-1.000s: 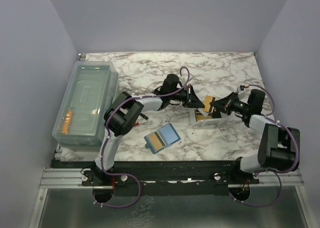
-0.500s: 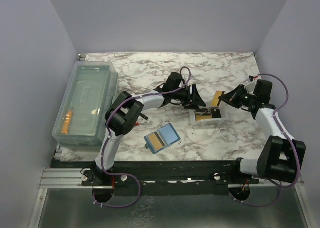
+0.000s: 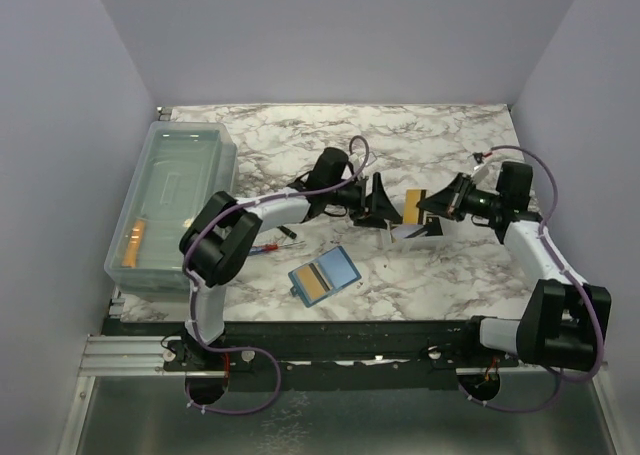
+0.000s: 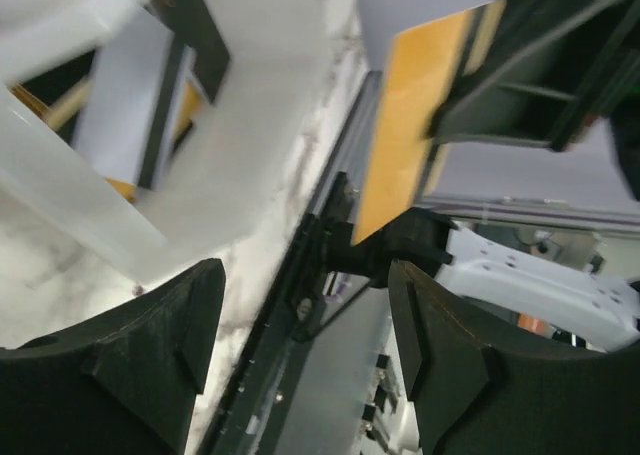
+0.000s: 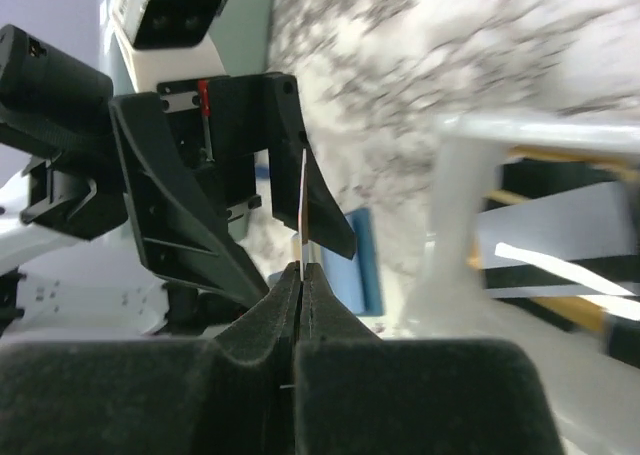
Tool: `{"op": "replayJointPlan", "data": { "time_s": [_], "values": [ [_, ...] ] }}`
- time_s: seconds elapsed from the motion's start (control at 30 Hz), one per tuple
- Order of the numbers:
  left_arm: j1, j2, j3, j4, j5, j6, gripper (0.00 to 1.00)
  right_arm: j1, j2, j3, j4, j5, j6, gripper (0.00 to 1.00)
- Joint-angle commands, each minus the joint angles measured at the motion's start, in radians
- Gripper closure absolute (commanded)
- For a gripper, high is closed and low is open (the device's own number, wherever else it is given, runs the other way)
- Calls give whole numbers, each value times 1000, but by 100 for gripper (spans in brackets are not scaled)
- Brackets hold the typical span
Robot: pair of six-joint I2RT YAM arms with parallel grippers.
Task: Put the credit cards into the card holder
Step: Pick up the credit card from the storage box, then insert the credit card into the card holder.
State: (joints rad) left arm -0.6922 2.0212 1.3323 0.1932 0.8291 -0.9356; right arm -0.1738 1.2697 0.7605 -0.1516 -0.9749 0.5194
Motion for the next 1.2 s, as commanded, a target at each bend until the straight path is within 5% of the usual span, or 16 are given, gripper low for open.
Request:
{"op": "replayJointPlan", "data": {
  "time_s": [0.0, 0.13, 0.43, 0.77, 0.87, 0.97, 1.07, 1.17],
  "values": [
    [33, -178, -232, 279, 109, -150, 29, 123, -38, -68, 200, -141, 162, 100],
    [70, -315, -443, 547, 102, -323, 35, 210, -38, -123, 385, -141, 295, 100],
    [98, -460, -583, 558, 67, -336, 40, 388, -13, -166, 584, -94, 439, 100],
    [154, -596, -729, 541, 36, -348, 100, 470, 26, -170, 562, -24, 417, 95],
    [167, -672, -770, 400, 4, -287, 100, 509, 63, -134, 446, 67, 355, 76],
    [168, -782, -739, -13, -116, -91, 100, 540, 98, -98, 308, 202, 274, 59],
    [168, -878, -738, -311, -252, 9, 100, 579, 158, -79, 242, 298, 226, 54],
    [168, -940, -803, -401, -313, -59, 100, 644, 253, -56, 276, 316, 221, 52]
  ]
}}
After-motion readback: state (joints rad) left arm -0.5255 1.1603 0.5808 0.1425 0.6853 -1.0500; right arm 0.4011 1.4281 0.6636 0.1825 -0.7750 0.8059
